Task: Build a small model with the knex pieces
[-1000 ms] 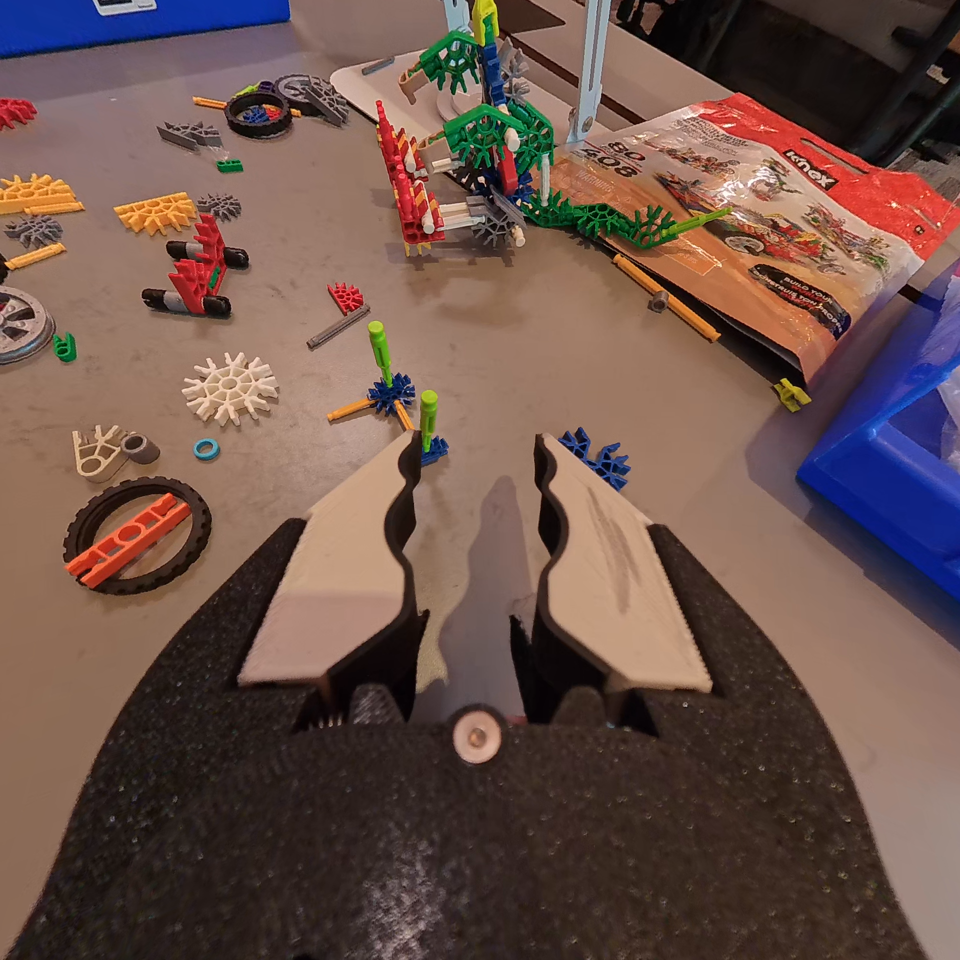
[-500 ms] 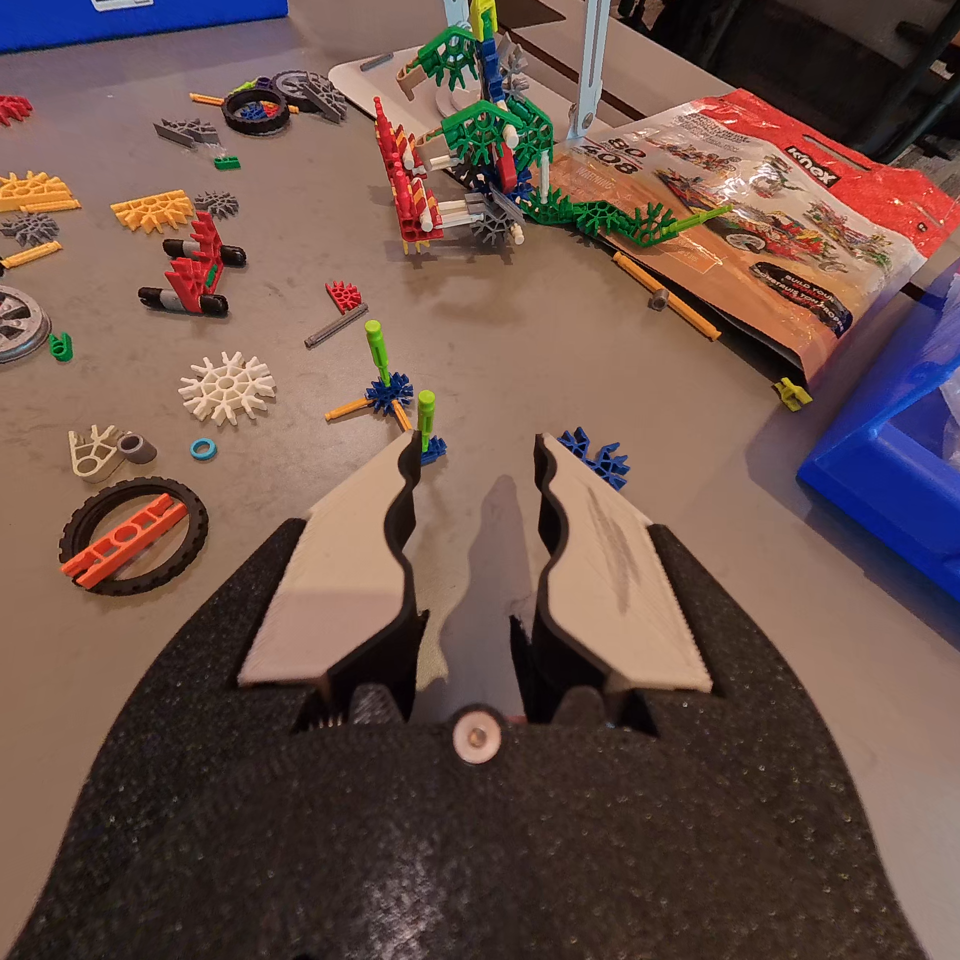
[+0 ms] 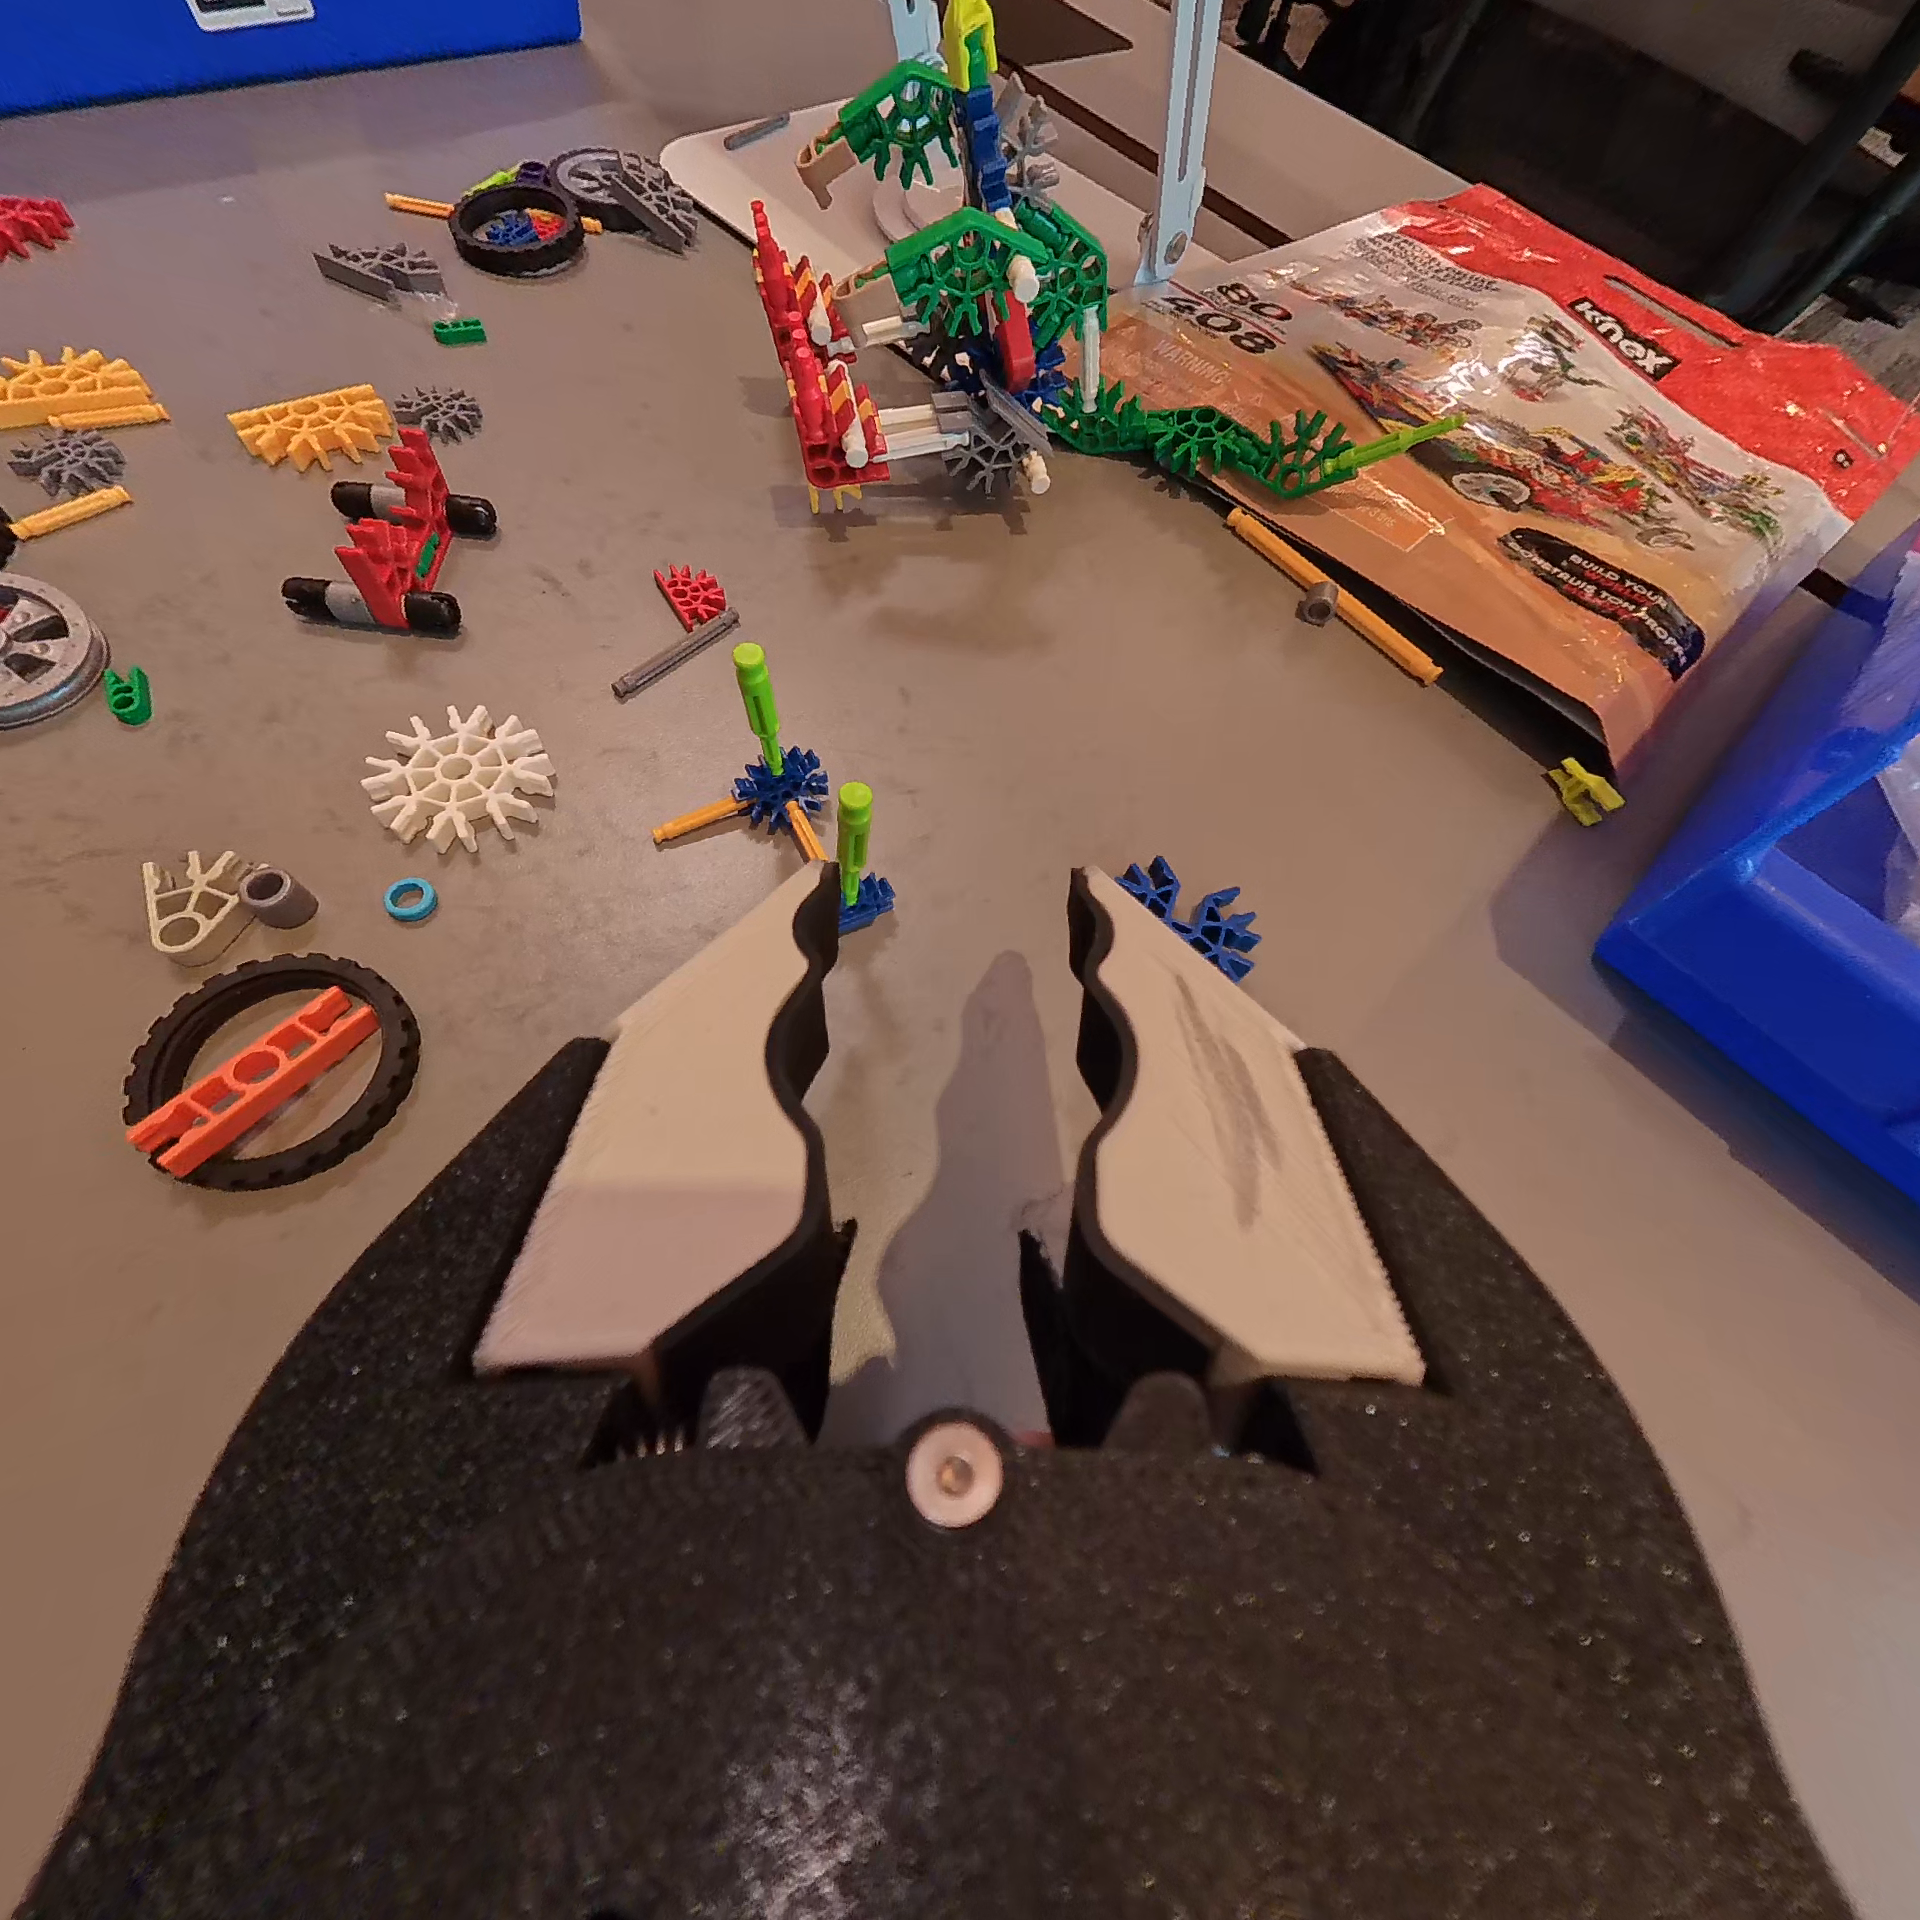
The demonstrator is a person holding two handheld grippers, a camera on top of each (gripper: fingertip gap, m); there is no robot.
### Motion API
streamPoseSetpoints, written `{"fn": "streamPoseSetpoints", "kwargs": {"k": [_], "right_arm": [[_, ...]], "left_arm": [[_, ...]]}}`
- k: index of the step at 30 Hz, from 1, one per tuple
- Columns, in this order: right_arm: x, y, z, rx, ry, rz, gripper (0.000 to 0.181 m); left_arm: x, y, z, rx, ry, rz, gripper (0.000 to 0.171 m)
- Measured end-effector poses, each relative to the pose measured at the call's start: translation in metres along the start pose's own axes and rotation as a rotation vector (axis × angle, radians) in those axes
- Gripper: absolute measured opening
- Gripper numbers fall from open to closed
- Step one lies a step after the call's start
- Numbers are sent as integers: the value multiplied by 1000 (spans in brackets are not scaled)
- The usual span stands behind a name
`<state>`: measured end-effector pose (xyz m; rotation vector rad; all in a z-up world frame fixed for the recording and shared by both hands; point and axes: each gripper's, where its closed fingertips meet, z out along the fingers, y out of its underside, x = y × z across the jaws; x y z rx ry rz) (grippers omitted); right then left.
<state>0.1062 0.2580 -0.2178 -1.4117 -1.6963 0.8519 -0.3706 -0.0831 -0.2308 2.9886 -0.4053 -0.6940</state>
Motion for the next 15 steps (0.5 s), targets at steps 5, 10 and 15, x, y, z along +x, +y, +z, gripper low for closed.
{"fn": "streamPoseSetpoints", "kwargs": {"k": [5,10,15], "right_arm": [[0,0,0,2,-2,2,44],[0,0,-1,5,-3,4,44],[0,0,-1,4,-4,5,44]], "left_arm": [[-8,6,13,-59,26,8,16],[-17,2,7,-34,4,-6,17],[0,-32,-7,134,52,0,17]]}}
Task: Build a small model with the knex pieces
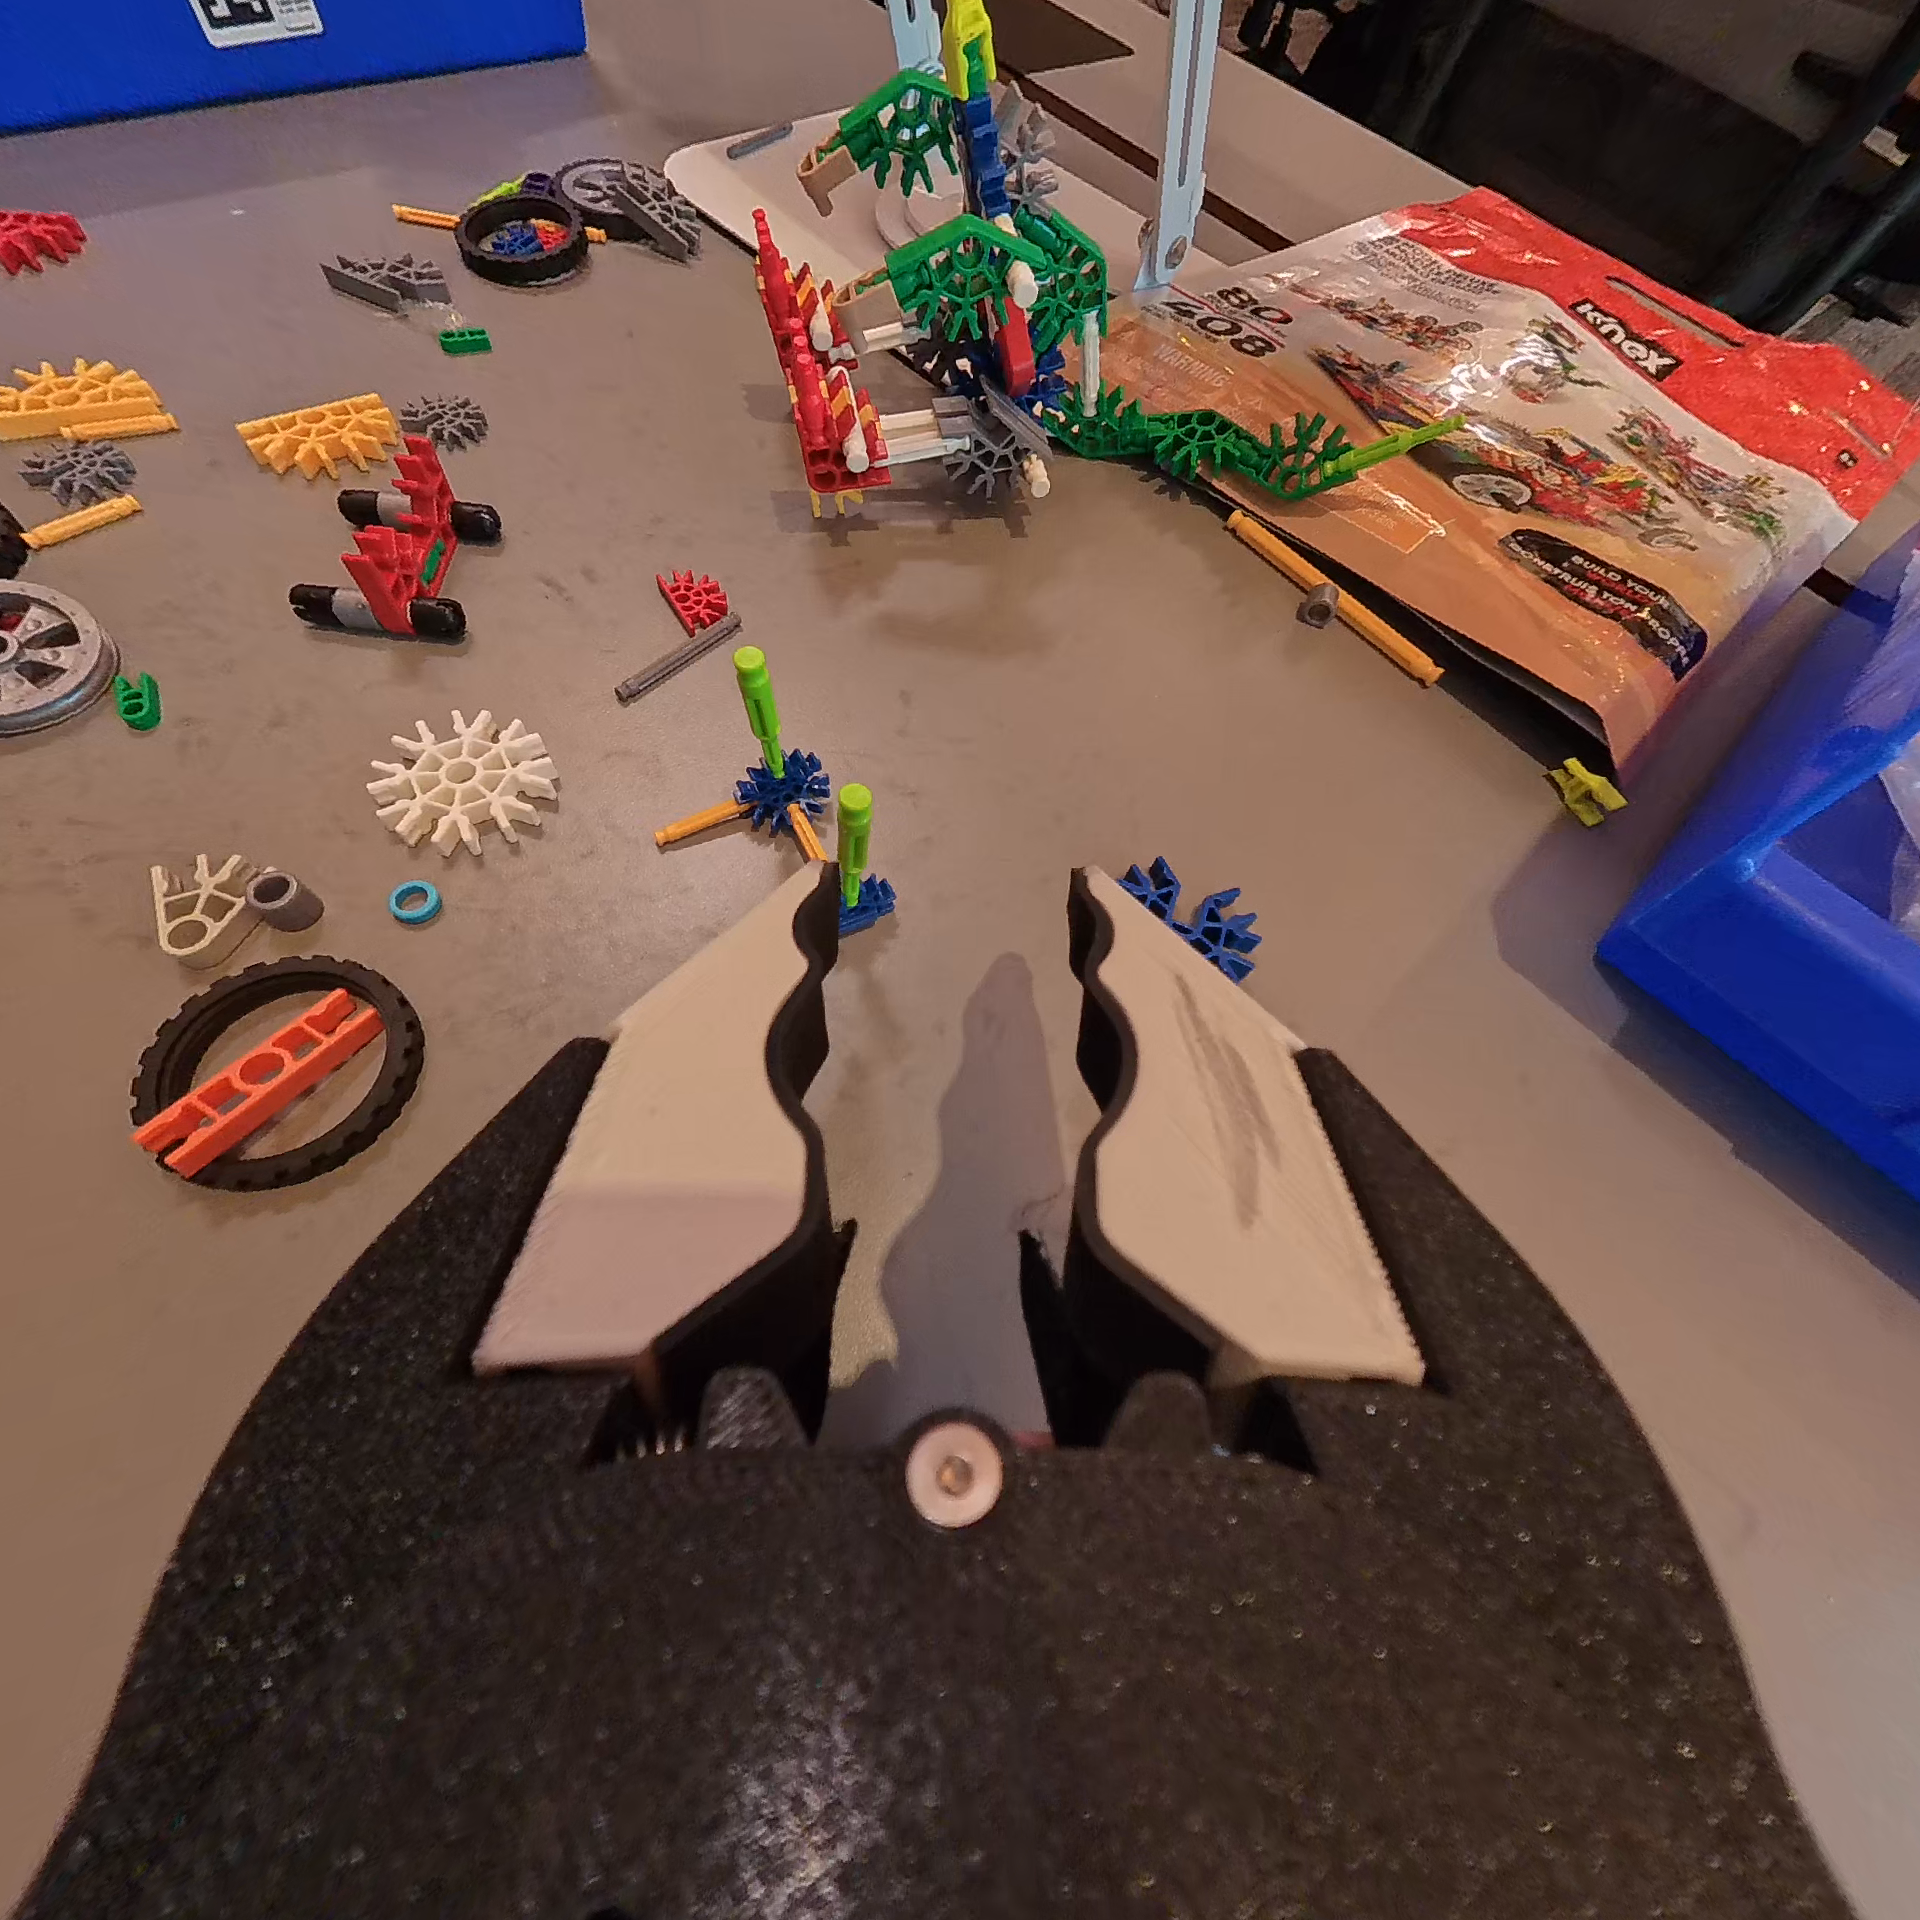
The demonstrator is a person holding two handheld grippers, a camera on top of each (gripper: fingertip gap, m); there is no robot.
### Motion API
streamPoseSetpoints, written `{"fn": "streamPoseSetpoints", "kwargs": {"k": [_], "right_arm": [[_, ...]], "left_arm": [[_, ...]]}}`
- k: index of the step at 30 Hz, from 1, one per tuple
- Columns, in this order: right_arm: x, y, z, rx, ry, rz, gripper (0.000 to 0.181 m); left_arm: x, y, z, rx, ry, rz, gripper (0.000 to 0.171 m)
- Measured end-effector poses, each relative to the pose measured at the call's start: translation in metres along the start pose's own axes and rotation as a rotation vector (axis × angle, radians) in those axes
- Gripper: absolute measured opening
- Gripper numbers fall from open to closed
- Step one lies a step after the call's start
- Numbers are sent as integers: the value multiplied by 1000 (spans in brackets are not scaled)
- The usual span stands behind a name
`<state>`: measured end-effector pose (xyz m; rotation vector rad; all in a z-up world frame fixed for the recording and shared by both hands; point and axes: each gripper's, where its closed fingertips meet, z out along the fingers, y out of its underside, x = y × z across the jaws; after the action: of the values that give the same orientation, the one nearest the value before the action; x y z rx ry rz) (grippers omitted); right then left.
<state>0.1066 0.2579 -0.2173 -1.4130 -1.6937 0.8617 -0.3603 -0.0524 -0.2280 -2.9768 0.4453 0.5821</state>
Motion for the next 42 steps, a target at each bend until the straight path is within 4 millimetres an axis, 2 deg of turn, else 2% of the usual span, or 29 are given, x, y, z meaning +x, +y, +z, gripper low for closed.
{"fn": "streamPoseSetpoints", "kwargs": {"k": [2,5,8,11,14,18,23,26,30,35,37,39,40,42], "right_arm": [[0,0,0,0,0,0,44],[0,0,0,0,0,-1,44],[0,0,0,0,1,-1,44],[0,0,0,-1,0,-1,44],[0,0,0,-2,0,-1,44],[0,0,0,-1,0,-3,44],[-1,0,0,-1,-3,-3,44],[-1,0,0,0,-2,-4,44],[-1,0,0,1,-3,-5,44],[-1,0,0,2,-4,-5,44],[-1,0,0,2,-4,-6,44],[-1,0,0,3,-4,-6,44],[-1,0,0,3,-5,-6,44],[-1,0,0,1,-6,-6,44]], "left_arm": [[7,-6,3,23,18,33,15],[-2,1,12,-29,-36,47,13],[3,-4,17,4,12,31,11],[3,-5,18,10,23,18,11],[11,-3,18,1,80,-20,0],[22,10,11,-68,140,11,2],[2,-18,7,76,38,-16,5],[0,-29,8,122,38,-35,6],[2,-21,17,87,57,-59,4],[2,-23,17,100,75,-96,5],[-2,-6,19,-4,48,-93,1],[6,10,19,-98,75,-72,2],[10,11,18,-103,86,-63,4],[8,2,14,-41,79,-80,4]]}}
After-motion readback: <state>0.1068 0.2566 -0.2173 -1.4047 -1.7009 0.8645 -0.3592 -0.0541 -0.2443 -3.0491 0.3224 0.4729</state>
